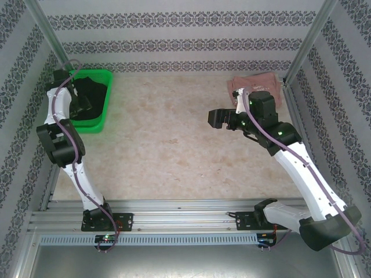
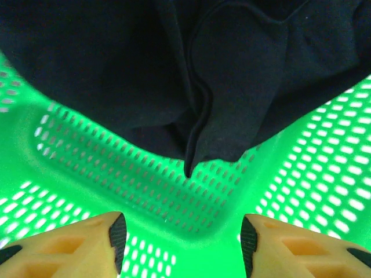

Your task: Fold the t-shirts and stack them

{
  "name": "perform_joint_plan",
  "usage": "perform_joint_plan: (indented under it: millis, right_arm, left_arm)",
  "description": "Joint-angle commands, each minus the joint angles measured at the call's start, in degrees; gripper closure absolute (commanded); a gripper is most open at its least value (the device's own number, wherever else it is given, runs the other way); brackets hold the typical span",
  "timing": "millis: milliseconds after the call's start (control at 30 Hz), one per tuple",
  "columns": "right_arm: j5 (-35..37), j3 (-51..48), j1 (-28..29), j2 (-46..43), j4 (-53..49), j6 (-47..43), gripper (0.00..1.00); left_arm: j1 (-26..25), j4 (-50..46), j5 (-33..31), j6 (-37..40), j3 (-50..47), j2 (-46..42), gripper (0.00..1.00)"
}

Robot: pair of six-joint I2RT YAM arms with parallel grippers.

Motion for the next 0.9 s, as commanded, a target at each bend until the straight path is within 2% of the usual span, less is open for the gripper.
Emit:
perform_joint_plan:
  millis: [0, 100, 267, 400, 533, 633, 733, 867]
  right_arm:
    - [-2.39, 1.6, 1.06, 1.79, 0.85, 2.07, 0.02]
    - [-3.12, 2.13, 1.86, 3.66, 2.06, 2.85, 0.02]
    - [-3.42, 6.01, 4.85, 8.79, 1.97, 2.62, 0.02]
    - [-2.5, 10.47, 8.32, 13.14, 0.82, 1.78, 0.02]
    - [-1.37, 14.89, 12.05, 16.44, -1.02, -0.1, 0.02]
    - [-1.3, 16.5, 13.61, 18.06, -1.37, -0.14, 0.02]
    - [-1.55, 17.06, 14.28, 18.69, -0.96, 0.22, 0.02]
    - [-0.95, 17.32, 14.63, 18.74, -0.83, 0.07, 0.02]
  left_arm:
    - [1.14, 4.89, 4.71, -1.0, -0.18, 1.68, 0.47]
    - [1.35, 6.79, 5.95, -1.99, -0.64, 3.86, 0.5]
    - [1.5, 18.02, 9.75, -6.96, -6.76, 3.33, 0.51]
    - [1.5, 17.34, 9.04, -8.29, -4.26, 6.73, 0.53]
    - [1.58, 17.46, 6.5, -9.26, -3.5, 7.83, 0.58]
    - [1.53, 18.54, 6.94, -10.11, -3.26, 8.4, 0.63]
    - [1.51, 18.84, 7.13, -10.4, -2.63, 8.82, 0.72]
    - [1.56, 19.72, 7.5, -10.42, -2.71, 8.05, 0.93]
